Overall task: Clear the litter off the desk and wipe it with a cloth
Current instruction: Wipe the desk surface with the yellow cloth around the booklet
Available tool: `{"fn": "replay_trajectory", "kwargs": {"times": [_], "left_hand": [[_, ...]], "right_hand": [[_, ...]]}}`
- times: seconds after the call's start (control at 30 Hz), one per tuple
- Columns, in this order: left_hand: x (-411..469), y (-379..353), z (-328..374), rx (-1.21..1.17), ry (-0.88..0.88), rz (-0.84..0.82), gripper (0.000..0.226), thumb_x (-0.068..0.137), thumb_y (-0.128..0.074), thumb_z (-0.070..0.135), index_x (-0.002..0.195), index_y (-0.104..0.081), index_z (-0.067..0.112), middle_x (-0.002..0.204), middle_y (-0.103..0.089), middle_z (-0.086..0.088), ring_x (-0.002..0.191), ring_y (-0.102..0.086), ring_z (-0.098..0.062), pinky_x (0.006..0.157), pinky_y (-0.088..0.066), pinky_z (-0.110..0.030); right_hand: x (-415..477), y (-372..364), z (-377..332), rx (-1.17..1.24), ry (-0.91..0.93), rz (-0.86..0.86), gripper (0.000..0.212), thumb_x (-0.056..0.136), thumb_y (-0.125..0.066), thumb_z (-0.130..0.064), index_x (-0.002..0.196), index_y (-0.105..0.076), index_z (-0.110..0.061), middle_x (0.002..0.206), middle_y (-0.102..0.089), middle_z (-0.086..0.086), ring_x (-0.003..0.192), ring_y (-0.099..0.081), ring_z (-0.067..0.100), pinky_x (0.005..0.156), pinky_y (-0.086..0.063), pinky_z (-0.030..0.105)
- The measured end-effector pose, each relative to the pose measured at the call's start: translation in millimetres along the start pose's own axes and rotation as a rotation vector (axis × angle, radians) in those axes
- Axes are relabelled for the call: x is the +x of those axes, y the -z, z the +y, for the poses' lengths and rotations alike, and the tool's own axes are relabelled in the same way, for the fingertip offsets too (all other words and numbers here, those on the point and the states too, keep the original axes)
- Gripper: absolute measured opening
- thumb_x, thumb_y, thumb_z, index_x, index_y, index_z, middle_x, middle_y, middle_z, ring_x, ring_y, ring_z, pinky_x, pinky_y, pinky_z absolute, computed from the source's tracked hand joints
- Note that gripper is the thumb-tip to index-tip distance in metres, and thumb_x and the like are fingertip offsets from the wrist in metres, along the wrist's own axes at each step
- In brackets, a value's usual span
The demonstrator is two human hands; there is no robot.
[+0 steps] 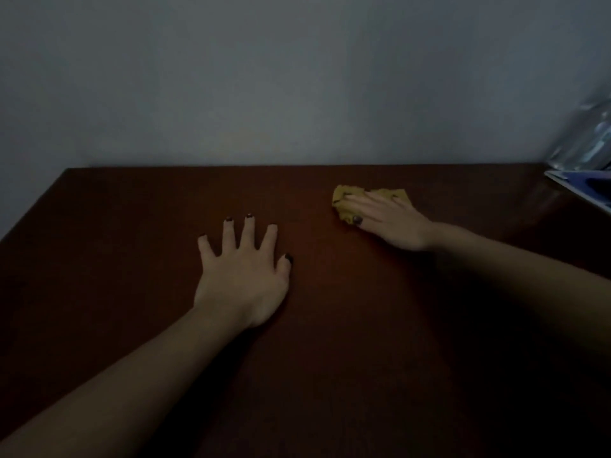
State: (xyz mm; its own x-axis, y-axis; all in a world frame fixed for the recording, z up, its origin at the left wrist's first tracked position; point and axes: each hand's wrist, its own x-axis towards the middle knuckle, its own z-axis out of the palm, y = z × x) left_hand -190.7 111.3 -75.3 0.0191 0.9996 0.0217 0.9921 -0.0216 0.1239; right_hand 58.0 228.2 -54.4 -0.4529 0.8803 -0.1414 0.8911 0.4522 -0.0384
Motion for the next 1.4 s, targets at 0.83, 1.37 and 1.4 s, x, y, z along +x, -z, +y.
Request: {"fn": "replay_trajectory", "kwargs": {"times": [0.83,1.37,1.4], "left_hand": [[-14.3,18.5,4.1,-0.312,-0.211,0.210,0.041,0.095,-0.044,0.028,0.134,-0.050,0.018,0.150,-0.034,-0.002,0.140,-0.024,-0.018,0.116,-0.016,-0.043],[-90.2,4.3,18.2,0.015,-0.329,-0.128,0.078,0.086,-0.004,0.068,0.149,0.012,0.025,0.157,0.020,0.000,0.142,0.024,-0.019,0.114,0.012,-0.044],[-90.4,4.3,18.3,0.019,-0.326,-0.114,0.078,0.085,-0.003,0.068,0.149,0.013,0.025,0.157,0.020,0.000,0.142,0.024,-0.019,0.115,0.011,-0.044]], "right_hand": [[-69.8,-11.9,-33.3,0.040,-0.078,-0.042,0.051,0.099,-0.017,-0.048,0.144,0.006,-0.047,0.156,0.011,-0.019,0.144,0.013,0.013,0.112,0.009,0.048],[-156.8,-19.2,-62.3,0.069,0.118,-0.140,0.045,0.087,-0.005,-0.066,0.130,0.011,-0.066,0.145,0.016,-0.037,0.136,0.024,-0.005,0.110,0.017,0.036],[-145.6,-19.0,-58.6,0.068,0.081,-0.123,0.045,0.087,-0.004,-0.066,0.129,0.011,-0.065,0.145,0.015,-0.036,0.136,0.021,-0.004,0.111,0.015,0.037]]}}
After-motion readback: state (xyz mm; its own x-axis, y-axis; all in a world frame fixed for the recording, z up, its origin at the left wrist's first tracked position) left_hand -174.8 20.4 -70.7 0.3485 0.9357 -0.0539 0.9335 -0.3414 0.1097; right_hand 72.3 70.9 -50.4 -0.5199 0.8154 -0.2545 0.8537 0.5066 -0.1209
